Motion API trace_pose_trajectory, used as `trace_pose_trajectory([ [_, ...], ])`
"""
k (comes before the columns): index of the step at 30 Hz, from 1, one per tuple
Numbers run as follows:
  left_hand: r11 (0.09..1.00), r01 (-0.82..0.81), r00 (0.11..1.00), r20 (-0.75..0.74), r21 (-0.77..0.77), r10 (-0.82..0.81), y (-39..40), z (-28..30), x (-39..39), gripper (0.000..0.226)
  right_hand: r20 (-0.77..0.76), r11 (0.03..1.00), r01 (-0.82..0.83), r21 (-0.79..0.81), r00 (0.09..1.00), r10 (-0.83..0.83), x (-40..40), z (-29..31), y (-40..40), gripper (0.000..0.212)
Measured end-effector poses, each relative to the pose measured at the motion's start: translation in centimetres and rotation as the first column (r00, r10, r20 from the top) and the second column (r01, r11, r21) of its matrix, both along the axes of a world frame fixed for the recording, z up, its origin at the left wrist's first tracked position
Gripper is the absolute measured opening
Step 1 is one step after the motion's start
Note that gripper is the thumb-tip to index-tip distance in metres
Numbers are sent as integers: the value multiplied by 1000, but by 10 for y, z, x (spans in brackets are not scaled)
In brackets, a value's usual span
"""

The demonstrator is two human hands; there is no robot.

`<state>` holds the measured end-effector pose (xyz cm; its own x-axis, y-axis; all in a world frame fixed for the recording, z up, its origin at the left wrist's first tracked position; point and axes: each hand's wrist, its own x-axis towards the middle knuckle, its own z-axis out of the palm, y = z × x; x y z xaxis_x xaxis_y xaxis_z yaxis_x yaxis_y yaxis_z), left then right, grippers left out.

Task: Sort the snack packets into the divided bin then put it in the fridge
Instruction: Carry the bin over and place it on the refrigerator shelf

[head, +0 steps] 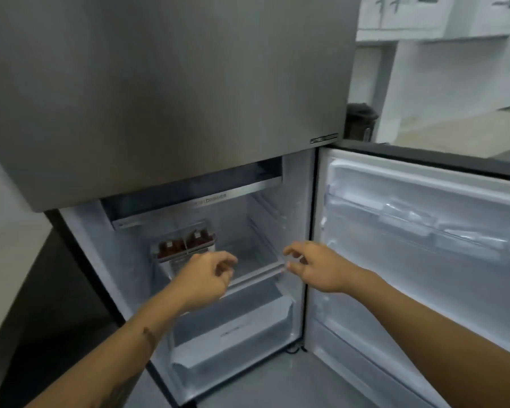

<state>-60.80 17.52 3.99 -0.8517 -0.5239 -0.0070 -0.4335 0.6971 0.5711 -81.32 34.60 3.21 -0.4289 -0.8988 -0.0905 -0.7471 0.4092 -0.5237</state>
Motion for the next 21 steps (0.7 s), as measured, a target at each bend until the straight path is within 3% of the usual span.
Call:
trace_pose_trajectory([
  [10,966,252,925,-306,58,-223,161,85,-40,20,-173,965,244,-99,951,-258,-13,106,200,36],
  [17,938,342,879,-375,62,-296,252,125,-148,17,-262,902,394,-178,864,-429,-108,152,304,39],
  [21,942,333,863,-385,-51,-326,311,135,-234,16,-344,882,454,-124,814,-467,-168,154,350,48],
])
